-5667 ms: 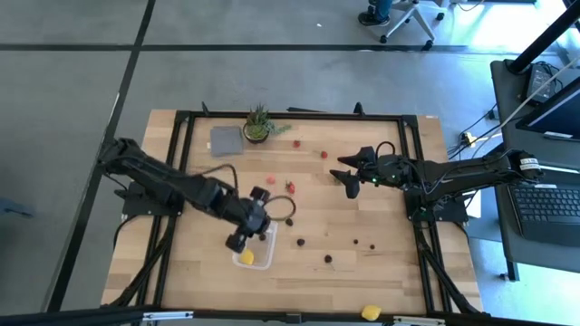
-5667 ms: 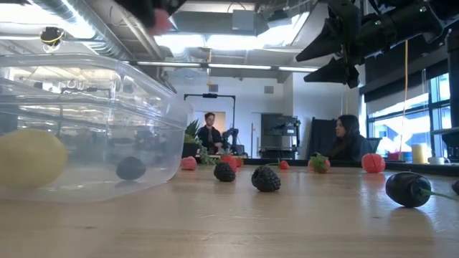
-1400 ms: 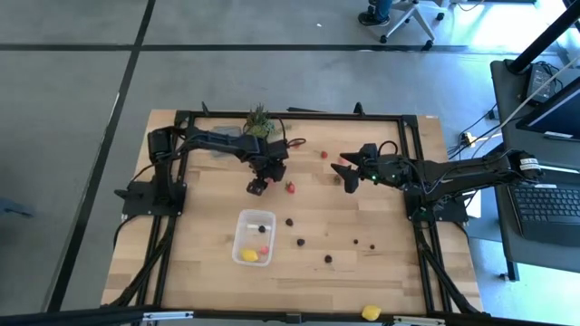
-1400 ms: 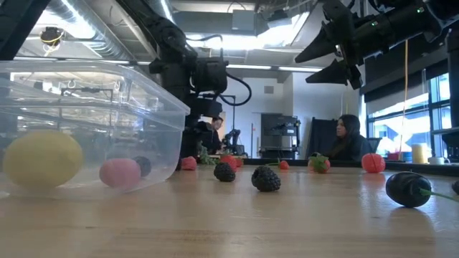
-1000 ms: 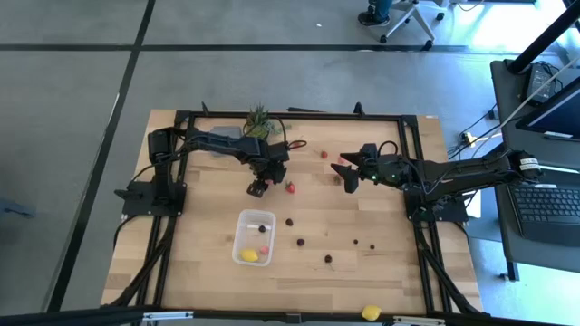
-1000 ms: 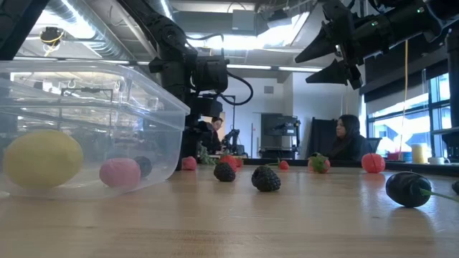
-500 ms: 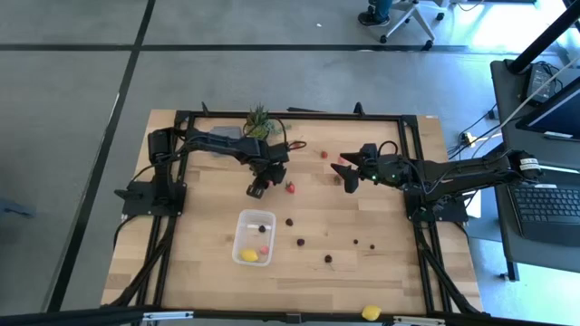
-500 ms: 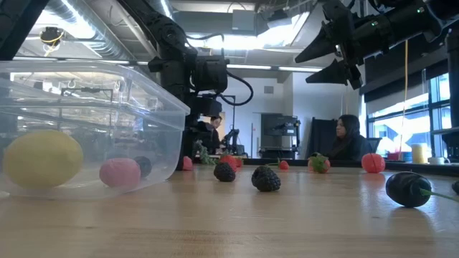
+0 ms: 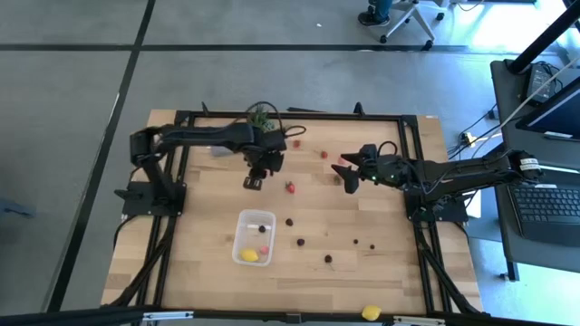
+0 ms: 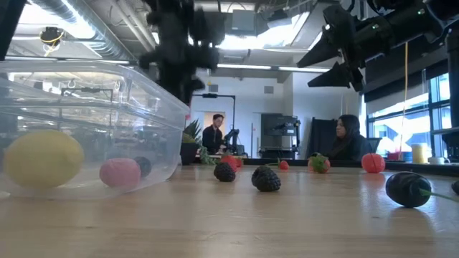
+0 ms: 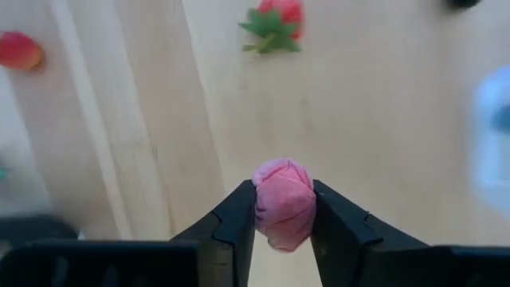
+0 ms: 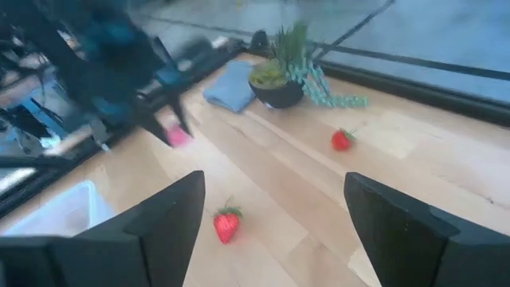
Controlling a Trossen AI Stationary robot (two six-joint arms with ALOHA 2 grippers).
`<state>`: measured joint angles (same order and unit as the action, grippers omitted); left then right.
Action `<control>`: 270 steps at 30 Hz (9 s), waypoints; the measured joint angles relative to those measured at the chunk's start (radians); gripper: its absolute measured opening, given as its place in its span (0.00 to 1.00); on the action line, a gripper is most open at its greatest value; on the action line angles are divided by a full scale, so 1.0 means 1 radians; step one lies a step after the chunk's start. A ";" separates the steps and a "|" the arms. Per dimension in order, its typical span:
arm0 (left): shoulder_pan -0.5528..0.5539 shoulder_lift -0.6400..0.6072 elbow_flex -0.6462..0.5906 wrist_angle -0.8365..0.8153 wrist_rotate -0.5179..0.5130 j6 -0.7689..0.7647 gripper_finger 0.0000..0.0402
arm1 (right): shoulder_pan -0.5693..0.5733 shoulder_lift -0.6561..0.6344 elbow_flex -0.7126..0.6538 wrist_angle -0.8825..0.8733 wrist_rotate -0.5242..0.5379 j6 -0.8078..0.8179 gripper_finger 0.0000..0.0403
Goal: Pick and placing Produce into tupperware
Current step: Put the pink peach into the transparent bin, then put the blackberry into the transparent bin
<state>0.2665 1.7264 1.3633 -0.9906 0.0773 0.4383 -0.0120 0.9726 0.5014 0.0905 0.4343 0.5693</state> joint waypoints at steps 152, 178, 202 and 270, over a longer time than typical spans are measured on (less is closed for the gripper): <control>-0.062 -0.940 -0.992 1.029 -0.226 -0.847 0.65 | 0.230 1.032 0.603 -0.061 -0.227 -0.292 0.45; -0.062 -0.940 -0.992 1.028 -0.226 -0.847 0.65 | 0.228 1.031 0.656 -0.152 -0.256 -0.265 0.22; -0.062 -0.940 -0.992 1.028 -0.226 -0.847 0.65 | 0.188 1.025 1.145 -0.566 -0.358 -0.412 0.22; -0.062 -0.939 -0.992 1.009 -0.226 -0.854 0.65 | 0.380 0.944 0.746 -0.433 -0.267 -0.338 0.49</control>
<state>0.2043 0.7872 0.3717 0.0181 -0.1482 -0.4160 0.3679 1.9167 1.2470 -0.3422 0.1668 0.2311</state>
